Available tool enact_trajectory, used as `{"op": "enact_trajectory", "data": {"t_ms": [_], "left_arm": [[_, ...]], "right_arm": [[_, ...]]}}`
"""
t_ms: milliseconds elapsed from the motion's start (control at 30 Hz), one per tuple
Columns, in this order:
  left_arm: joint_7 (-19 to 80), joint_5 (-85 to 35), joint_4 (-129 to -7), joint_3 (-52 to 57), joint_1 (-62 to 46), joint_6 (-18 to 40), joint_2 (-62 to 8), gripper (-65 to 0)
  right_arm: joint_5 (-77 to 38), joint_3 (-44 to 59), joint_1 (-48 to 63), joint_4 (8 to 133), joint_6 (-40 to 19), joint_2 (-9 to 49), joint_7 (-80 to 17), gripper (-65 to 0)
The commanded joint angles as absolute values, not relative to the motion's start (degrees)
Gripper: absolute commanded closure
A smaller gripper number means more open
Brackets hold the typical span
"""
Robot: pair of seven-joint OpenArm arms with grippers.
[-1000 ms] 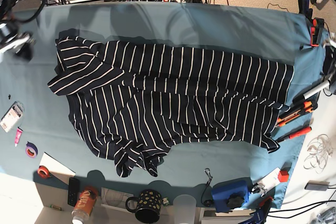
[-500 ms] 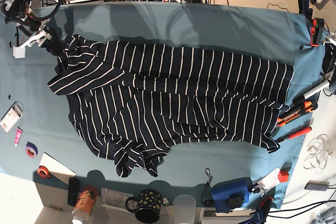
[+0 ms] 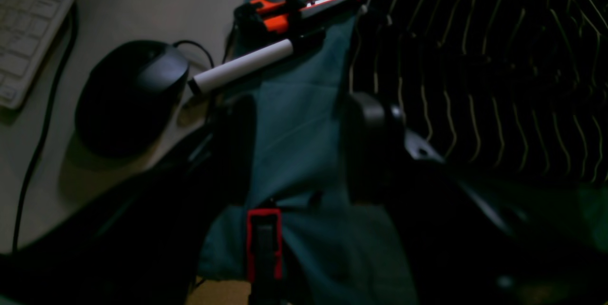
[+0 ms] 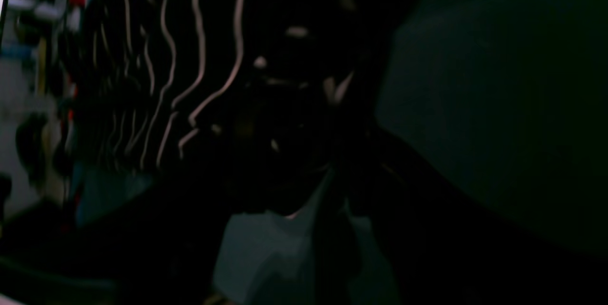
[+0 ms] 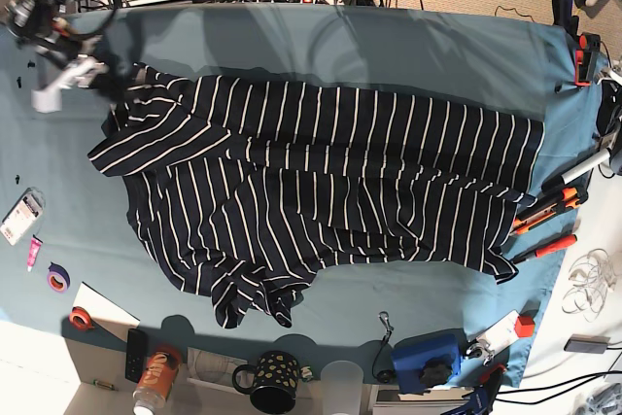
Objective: Layout the t-shirt on the table in an organized manner, then fold the t-shirt properly
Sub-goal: 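Release the shirt and regrasp its corner with the right gripper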
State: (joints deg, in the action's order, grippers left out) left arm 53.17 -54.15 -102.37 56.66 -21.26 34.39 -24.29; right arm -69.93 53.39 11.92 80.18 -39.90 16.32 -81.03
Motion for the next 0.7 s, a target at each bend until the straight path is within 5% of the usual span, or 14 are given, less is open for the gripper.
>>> {"op": "enact_trajectory", "data": {"t_ms": [0, 200, 667], "left_arm": [[52.1, -55.3, -103.2, 57.1, -21.3, 34.6, -25.5, -30.0], [52.1, -55.4, -103.2, 57.1, -21.3, 34.6, -25.5, -30.0], [52.1, -55.4, -103.2, 57.1, -21.3, 34.6, -25.5, -30.0]], "right_arm": [[-71.4, 55.5, 11.7, 80.9, -40.0, 17.6, -80.0, -24.9], [-71.3, 59.8, 13.2, 80.9, -40.0, 17.5, -80.0, -25.0], [-69.3, 48.9, 13.6, 80.9, -40.0, 13.5, -80.0, -25.0]]}}
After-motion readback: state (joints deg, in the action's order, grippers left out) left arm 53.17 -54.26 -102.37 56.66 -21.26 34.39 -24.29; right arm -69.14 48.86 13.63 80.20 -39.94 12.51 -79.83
